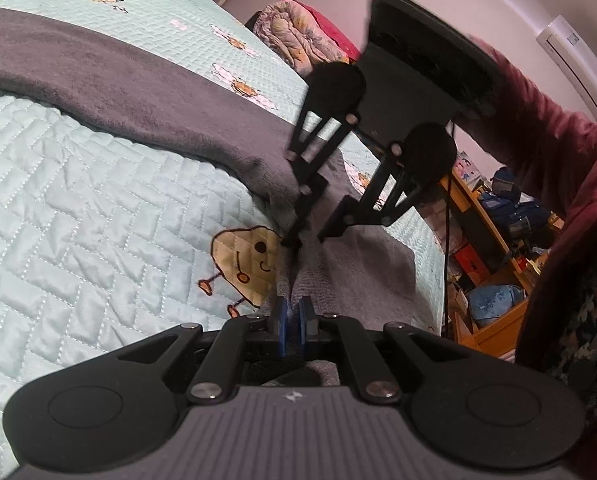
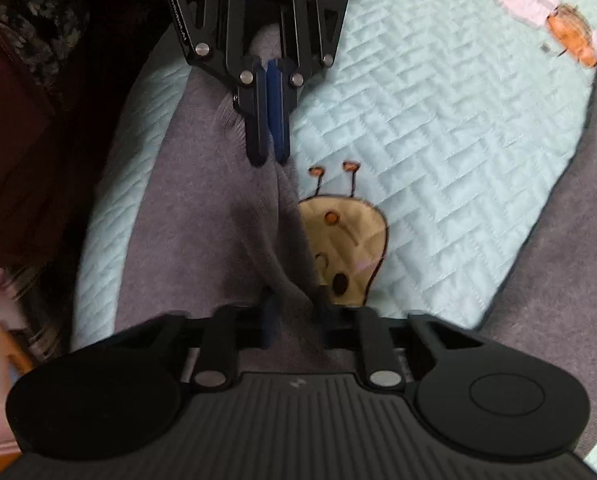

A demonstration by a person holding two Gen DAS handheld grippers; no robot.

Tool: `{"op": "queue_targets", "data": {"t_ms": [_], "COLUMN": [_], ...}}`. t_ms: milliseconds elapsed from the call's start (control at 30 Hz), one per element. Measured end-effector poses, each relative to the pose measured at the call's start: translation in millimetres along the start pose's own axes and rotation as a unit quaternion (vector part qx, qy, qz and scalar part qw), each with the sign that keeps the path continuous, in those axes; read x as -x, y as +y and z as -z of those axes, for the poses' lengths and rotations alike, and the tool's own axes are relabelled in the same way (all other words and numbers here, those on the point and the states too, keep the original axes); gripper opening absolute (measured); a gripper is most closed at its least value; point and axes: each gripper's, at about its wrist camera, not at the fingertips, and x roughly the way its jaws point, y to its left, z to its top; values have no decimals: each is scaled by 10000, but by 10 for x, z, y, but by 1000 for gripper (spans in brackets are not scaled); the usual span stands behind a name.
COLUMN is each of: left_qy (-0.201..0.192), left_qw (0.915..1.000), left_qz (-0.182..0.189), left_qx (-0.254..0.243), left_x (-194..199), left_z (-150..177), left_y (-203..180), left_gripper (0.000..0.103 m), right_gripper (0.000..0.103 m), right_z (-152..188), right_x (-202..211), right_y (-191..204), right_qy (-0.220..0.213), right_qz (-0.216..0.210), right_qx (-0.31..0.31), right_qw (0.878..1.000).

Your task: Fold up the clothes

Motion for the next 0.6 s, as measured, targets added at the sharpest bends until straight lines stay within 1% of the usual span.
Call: {"op": "queue_targets", "data": {"t_ms": [33,67,100,167,200,233,267,300,367,467,533,567,600], "left_qy": [-20,-57,-105,-215,-268,-311,-354,-403,-509,-740,-845,-873,-902], "left_qw": [10000,10000,9999,9994,9990,9984,9976,9964,9931,9883,9876,9882,9887], "left_qz": [-17,-60,-120,-268,-369,-468,-566,-675,-905,-1057,-988,-952,-917], "left_qx": [2,-9,-28,-48,13,108,202,315,543,807,883,826,770], "left_x": [5,8,12,13,2,-12,-26,-27,2,192,305,343,382], "left_z": [-11,-34,-64,-132,-166,-194,-223,-236,-236,-155,-100,-89,-79], "left_y": [6,11,16,32,64,108,151,196,277,286,218,162,106], "left_gripper": [4,4,4,4,5,5,4,4,3,4,6,12,20], "right_gripper": [8,8,7,7,7,7,7,7,7,7,8,8,8], "right_z": [30,73,132,250,312,374,432,481,554,608,650,673,684], "right_x": [19,46,83,159,187,190,162,101,-53,-185,-176,-163,-158], "right_y": [53,110,173,298,362,419,460,480,493,467,420,394,383], "right_qy": [-82,-206,-382,-733,-918,-1100,-1257,-1381,-1554,-1753,-1882,-1948,-1981], "right_qz": [155,372,669,1260,1611,2013,2318,2487,2637,2562,2468,2406,2380], "right_qx": [-59,-164,-327,-653,-848,-1110,-1423,-1719,-2155,-2475,-2657,-2747,-2785], "right_qw": [9998,9990,9965,9872,9790,9670,9541,9431,9273,9178,9127,9103,9091]}}
